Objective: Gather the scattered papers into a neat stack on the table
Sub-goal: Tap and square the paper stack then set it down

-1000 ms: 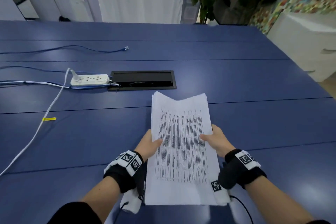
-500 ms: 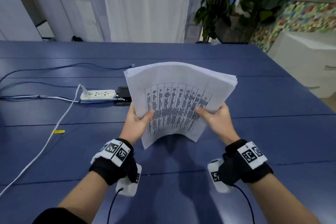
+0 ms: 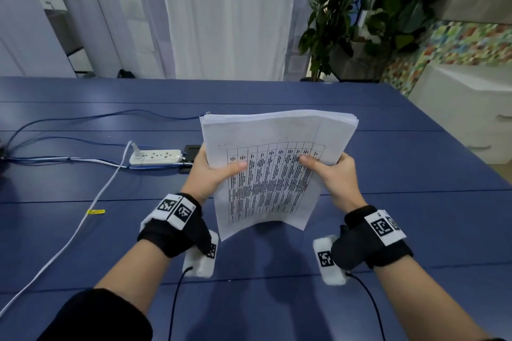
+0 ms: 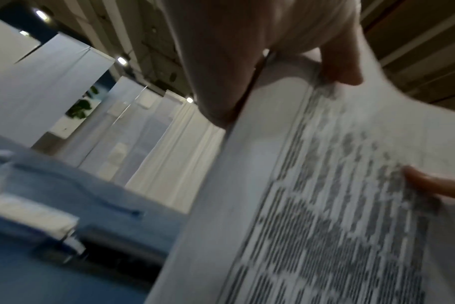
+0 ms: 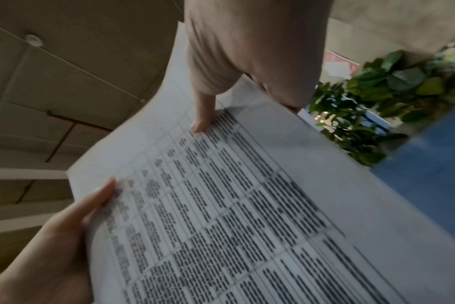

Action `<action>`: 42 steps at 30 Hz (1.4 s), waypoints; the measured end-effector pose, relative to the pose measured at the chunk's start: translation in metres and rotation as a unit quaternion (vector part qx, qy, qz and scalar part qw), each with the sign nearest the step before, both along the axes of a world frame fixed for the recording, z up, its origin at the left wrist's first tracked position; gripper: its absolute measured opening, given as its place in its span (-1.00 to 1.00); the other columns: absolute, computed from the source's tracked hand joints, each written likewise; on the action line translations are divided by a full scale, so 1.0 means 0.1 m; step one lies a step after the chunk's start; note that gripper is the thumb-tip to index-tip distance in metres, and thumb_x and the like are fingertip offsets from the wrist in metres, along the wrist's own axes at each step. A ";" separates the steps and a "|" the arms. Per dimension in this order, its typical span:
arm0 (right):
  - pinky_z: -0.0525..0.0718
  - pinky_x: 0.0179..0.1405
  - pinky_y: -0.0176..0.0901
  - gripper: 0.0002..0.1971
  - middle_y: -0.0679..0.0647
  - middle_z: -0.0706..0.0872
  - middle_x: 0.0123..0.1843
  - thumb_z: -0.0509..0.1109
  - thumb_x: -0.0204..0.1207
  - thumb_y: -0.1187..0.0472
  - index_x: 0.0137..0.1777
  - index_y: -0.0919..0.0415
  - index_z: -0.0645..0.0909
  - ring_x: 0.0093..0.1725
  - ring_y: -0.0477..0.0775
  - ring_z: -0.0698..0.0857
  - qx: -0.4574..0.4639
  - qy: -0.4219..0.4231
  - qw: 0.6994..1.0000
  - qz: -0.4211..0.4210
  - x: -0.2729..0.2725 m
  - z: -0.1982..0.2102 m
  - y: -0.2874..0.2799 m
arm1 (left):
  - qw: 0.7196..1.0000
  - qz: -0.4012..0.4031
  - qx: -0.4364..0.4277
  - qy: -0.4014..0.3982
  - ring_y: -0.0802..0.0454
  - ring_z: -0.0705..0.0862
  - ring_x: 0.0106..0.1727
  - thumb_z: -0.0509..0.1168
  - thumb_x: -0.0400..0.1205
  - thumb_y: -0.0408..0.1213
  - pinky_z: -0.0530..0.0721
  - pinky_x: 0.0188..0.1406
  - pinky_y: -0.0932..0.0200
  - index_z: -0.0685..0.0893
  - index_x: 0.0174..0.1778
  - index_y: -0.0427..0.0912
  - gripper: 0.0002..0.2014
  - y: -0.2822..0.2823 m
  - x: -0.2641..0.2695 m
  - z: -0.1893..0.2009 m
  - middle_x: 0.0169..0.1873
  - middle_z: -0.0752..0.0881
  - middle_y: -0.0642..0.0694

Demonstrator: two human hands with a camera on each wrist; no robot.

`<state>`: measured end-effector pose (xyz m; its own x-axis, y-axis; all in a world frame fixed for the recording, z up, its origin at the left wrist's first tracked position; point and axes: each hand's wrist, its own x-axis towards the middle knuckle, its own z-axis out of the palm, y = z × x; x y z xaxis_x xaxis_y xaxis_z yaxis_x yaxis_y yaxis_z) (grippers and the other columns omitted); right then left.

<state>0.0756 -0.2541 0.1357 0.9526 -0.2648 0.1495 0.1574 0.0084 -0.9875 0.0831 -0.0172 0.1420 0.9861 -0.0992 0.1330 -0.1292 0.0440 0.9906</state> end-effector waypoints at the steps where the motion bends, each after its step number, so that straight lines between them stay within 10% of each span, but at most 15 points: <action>1: 0.73 -0.19 -0.28 -0.76 -0.13 0.84 -0.28 0.60 0.25 0.41 -0.08 0.28 0.72 -0.20 -0.15 0.81 0.007 0.006 1.000 0.002 0.01 -0.01 0.00 | 1.000 -0.007 0.018 0.011 0.37 0.75 -0.09 0.51 0.39 -0.47 0.71 0.10 0.31 0.63 0.15 -0.14 -0.57 0.00 -0.03 -0.03 -0.01 0.76 0.03; 4: 0.74 -0.23 -0.30 -0.80 -0.14 0.84 -0.31 0.58 0.27 0.44 -0.15 0.22 0.73 -0.23 -0.16 0.81 0.022 0.005 1.000 -0.002 0.01 0.01 0.02 | 0.995 -0.033 0.094 0.003 0.44 0.68 -0.10 0.41 0.52 -0.35 0.58 -0.09 0.65 0.59 -0.02 0.11 -0.75 -0.05 -0.08 -0.03 -0.07 0.69 0.23; 8: 0.74 -0.19 -0.37 -0.80 -0.21 0.83 -0.32 0.55 0.31 0.44 -0.15 0.16 0.71 -0.23 -0.23 0.79 0.024 -0.031 0.999 -0.008 -0.02 0.12 0.08 | 0.991 0.000 0.117 -0.061 0.37 0.66 -0.04 0.28 0.61 -0.31 0.56 0.00 0.61 0.59 -0.02 0.12 -0.81 -0.09 -0.08 0.10 -0.07 0.69 0.20; 18: 0.75 -0.10 -0.17 -0.41 0.22 0.80 0.03 0.71 0.11 0.25 0.14 0.43 0.62 0.00 0.09 0.81 -0.031 -0.056 0.998 -0.001 -0.05 0.23 -0.10 | 0.991 0.065 -0.020 -0.111 0.34 0.70 -0.03 0.56 0.30 -0.39 0.69 -0.06 0.39 0.44 0.33 0.06 -0.29 -0.10 -0.14 0.30 0.11 0.68 0.01; 24: 0.74 -0.19 -0.28 -0.44 0.10 0.75 0.01 0.66 0.18 0.34 0.17 0.29 0.54 -0.05 -0.12 0.78 -0.009 -0.081 0.997 -0.006 -0.11 0.34 -0.08 | 0.972 0.145 0.016 -0.182 0.10 0.61 0.29 0.52 0.34 -0.17 0.51 0.43 -0.07 0.18 0.44 0.19 -0.16 -0.21 -0.18 0.34 0.18 0.66 0.02; 33: 0.69 -0.17 -0.41 -0.59 -0.07 0.71 -0.03 0.55 0.30 0.43 0.01 0.02 0.51 -0.12 -0.29 0.75 0.004 -0.109 0.994 0.004 -0.15 0.38 -0.03 | 0.972 0.105 0.002 -0.210 0.27 0.63 0.09 0.35 0.49 -0.29 0.56 0.21 0.39 0.17 0.44 0.03 -0.34 -0.19 -0.16 0.31 0.05 0.63 -0.01; 42: 0.66 -0.19 -0.43 -0.62 -0.05 0.65 -0.03 0.46 0.42 0.43 0.14 0.07 0.49 -0.15 -0.32 0.71 0.011 -0.142 0.990 -0.012 -0.17 0.41 -0.04 | 0.942 0.172 0.039 -0.287 0.06 0.63 0.18 0.29 0.58 -0.21 0.57 0.32 -0.15 0.55 0.08 0.20 -0.78 -0.22 -0.15 0.30 0.07 0.64 0.07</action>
